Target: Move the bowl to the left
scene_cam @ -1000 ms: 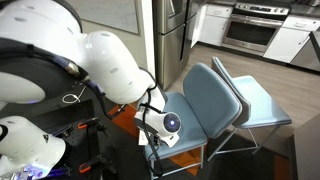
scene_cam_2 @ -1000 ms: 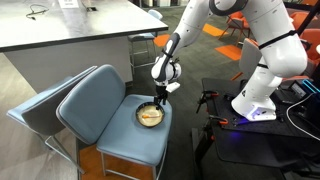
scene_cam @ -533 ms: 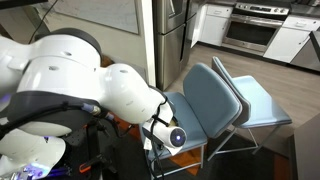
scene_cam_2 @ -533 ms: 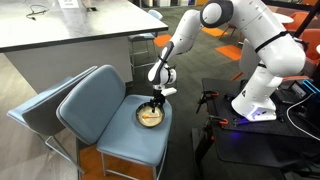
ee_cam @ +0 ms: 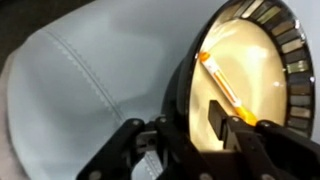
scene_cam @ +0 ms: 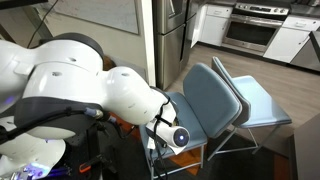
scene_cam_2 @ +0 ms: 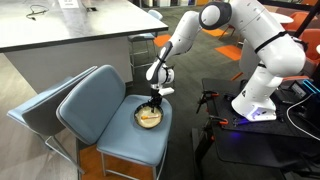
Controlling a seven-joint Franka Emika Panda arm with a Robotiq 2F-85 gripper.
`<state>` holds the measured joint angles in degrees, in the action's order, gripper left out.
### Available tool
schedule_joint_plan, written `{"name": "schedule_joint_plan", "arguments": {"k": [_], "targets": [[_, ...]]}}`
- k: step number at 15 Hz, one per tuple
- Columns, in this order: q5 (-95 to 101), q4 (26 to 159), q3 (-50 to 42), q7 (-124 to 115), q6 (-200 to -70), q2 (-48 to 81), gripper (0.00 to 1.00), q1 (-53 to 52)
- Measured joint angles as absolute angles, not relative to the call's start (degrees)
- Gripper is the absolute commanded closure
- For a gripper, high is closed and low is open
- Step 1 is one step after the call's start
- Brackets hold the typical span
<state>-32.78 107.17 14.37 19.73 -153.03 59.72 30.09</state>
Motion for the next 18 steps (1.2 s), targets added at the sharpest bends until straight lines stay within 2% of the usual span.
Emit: {"name": "schedule_joint_plan", "arguments": {"k": [1,2,5,18], "targets": [[-32.71,107.17,14.37,19.73,-153.03,59.73,0.99,30.01],[-32.65,107.17,14.36,19.73,-153.03,59.73,1.0,29.87],[-32.48,107.21,14.46,19.86,-152.95,59.5,0.96,29.34],[-30.33,108.91,21.72,22.11,-155.33,60.65,0.97,25.11]]}}
